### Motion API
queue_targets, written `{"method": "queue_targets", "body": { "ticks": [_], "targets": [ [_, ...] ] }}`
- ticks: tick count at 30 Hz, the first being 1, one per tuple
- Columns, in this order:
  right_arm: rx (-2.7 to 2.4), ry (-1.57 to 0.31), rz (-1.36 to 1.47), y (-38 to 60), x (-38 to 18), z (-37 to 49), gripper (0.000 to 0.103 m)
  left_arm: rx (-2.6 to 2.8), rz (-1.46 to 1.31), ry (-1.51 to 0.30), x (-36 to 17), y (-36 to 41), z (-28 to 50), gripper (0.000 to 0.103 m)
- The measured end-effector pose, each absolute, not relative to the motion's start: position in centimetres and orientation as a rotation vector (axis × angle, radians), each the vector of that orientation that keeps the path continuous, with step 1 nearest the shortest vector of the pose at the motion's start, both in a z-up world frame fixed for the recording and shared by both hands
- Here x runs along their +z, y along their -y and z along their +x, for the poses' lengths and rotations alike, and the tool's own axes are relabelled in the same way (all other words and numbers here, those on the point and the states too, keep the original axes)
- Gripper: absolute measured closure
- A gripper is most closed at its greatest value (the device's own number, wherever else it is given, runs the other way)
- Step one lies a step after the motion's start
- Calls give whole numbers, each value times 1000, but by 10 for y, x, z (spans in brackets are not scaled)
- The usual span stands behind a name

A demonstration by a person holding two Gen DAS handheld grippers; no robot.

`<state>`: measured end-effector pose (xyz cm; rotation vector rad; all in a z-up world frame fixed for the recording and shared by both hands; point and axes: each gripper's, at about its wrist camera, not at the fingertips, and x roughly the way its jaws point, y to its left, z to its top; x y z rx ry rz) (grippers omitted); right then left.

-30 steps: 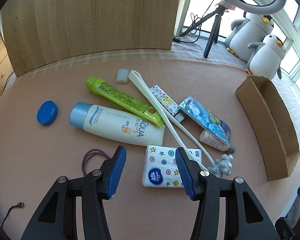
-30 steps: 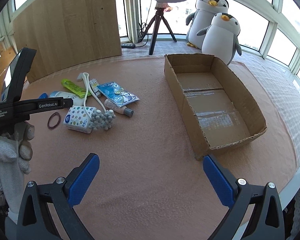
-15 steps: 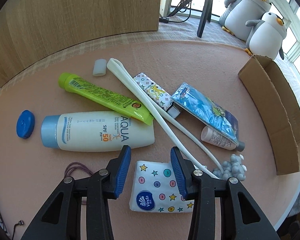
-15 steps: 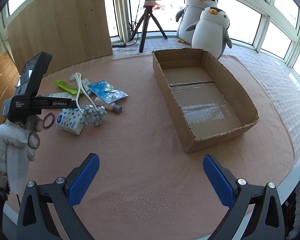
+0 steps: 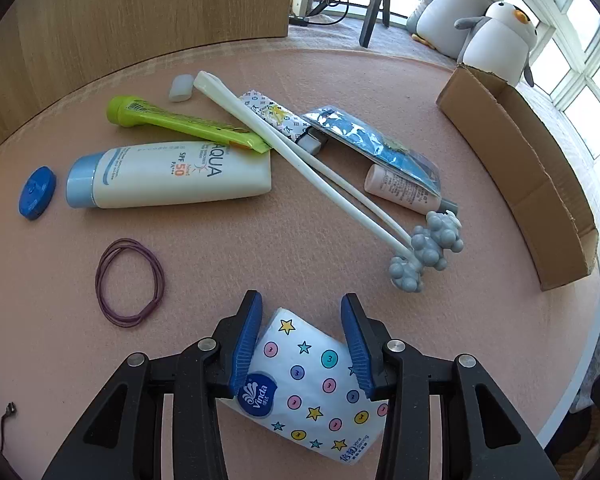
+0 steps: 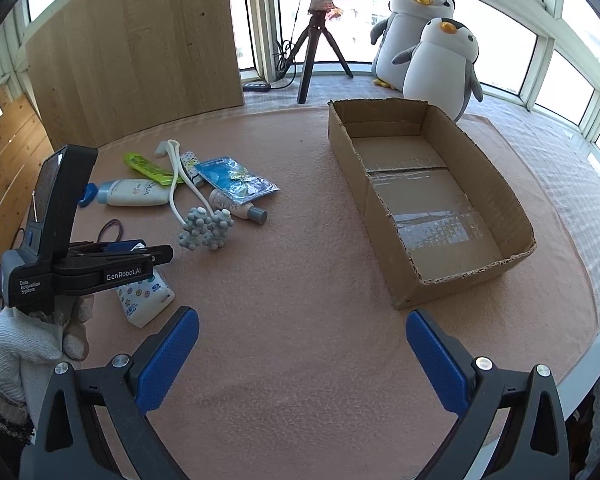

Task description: Organize objects

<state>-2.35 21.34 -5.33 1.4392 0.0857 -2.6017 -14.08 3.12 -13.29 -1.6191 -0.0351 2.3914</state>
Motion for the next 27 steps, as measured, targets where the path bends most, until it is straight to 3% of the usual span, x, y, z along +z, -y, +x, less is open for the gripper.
{"method": "queue_targets", "body": {
  "ticks": [8, 10, 12, 22, 27],
  "targets": [
    [-2571, -99, 1408, -203, -53, -28, 0, 2441, -1566, 128, -118, -18, -112, 54],
    [-2545, -84, 1390, -200, -52, -31, 0, 2483, -1541, 149, -108, -8, -105, 36],
    [-2502, -79, 1367, -195, -51, -36, 0, 2514, -1515, 185, -99, 4, -94, 29],
    [-2169, -119, 1378, -143, -68, -77, 1, 2458, -1530, 309, -98, 20, -41, 22],
    [-1973, -116, 1470, -119, -93, -88, 18, 2429, -1541, 368, -107, 13, -36, 22]
  ]
}}
